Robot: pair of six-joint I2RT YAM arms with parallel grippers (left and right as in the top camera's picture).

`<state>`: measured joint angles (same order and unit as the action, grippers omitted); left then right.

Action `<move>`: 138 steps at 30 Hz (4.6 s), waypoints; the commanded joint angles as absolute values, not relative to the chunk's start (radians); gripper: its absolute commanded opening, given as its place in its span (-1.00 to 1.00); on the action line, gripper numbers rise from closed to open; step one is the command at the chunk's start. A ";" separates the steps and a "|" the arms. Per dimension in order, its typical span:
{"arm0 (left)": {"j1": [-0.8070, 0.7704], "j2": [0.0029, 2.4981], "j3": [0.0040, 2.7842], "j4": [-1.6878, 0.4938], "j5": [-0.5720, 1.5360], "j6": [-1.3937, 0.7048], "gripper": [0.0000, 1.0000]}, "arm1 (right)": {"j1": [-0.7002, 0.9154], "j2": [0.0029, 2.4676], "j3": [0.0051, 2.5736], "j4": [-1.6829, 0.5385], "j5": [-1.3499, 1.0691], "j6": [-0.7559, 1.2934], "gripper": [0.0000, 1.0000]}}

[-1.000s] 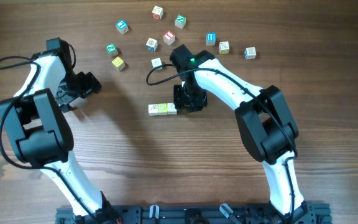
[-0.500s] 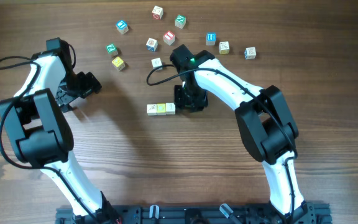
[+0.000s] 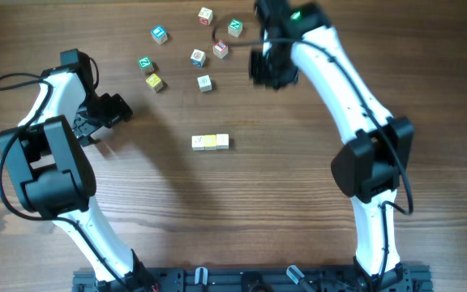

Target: Form a horizontal line

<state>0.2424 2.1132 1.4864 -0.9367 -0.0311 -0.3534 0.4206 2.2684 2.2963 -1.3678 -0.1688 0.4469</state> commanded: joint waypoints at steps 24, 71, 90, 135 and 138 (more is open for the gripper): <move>0.243 2.130 1.498 -0.934 -0.032 -0.352 1.00 | 0.632 2.485 2.290 -0.550 -0.174 0.258 -0.22; 0.243 2.130 1.498 -0.934 -0.032 -0.353 1.00 | 0.761 2.685 2.289 -0.242 -0.015 0.056 -0.32; 0.243 2.130 1.498 -0.934 -0.032 -0.352 1.00 | 0.620 2.275 2.285 -1.188 -0.015 0.262 -0.26; 0.243 2.130 1.498 -0.934 -0.032 -0.353 1.00 | 0.583 2.308 1.856 -1.168 -0.009 0.475 0.29; 0.243 2.130 1.498 -0.934 -0.032 -0.352 1.00 | 0.557 2.308 1.856 -1.190 -0.019 0.500 0.28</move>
